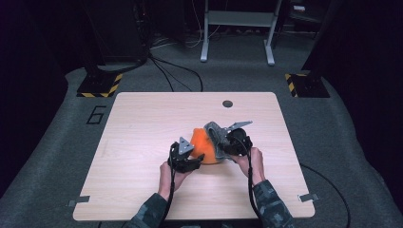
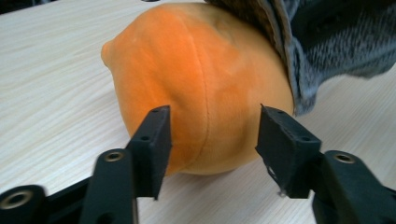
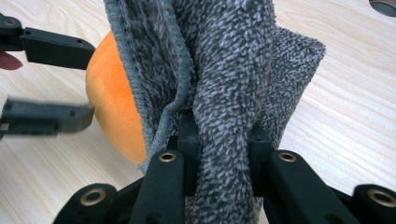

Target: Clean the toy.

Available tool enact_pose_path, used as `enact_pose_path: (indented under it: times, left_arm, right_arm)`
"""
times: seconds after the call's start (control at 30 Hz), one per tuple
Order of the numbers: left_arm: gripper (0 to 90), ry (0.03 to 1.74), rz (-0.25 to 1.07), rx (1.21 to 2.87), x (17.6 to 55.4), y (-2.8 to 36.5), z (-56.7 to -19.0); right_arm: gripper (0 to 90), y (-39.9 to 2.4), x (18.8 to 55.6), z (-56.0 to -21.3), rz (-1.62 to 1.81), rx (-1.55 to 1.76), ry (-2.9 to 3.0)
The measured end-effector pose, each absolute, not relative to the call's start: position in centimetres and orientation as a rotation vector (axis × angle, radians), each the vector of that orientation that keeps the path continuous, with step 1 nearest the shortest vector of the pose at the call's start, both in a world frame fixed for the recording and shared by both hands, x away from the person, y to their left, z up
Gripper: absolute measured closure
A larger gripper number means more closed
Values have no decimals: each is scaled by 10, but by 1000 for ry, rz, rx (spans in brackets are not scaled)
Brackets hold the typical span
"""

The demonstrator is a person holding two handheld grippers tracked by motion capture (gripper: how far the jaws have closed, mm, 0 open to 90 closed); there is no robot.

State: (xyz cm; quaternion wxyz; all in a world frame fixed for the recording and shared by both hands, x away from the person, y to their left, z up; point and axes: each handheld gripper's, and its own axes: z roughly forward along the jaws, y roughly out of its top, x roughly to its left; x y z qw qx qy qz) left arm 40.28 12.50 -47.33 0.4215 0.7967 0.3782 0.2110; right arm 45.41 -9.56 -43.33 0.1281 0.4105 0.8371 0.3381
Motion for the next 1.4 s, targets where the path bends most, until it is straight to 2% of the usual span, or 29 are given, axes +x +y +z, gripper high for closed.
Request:
enact_pose_path:
  times: [0.07,0.37,0.43,0.57,0.67,0.9,1.17,1.4]
  left_arm:
    - [419,942,549,2002,402,125,-476]
    - [505,915,615,2056,403,122,-484]
    - [565,924,612,2066,405,121,-486]
    - [766,936,598,2068,407,118,-488]
    - [836,939,575,2033,406,120,-485]
    - [850,935,519,1977,401,120,-469]
    - [851,886,477,1958,390,113,-447]
    - [850,919,451,1955,393,116,-455]
  right_arm:
    - [745,-96,455,-433,986,1188,2438]
    - [745,-97,456,-434,992,1181,2446]
    - [744,-96,457,-435,1001,1187,2443]
    - [743,-96,457,-435,1009,1187,2448]
    - [739,-98,456,-434,1014,1200,2431]
    - [736,-105,446,-421,1068,1183,2417]
    - [734,-84,432,-395,1111,1086,2435]
    - [730,-72,443,-411,1080,1107,2462]
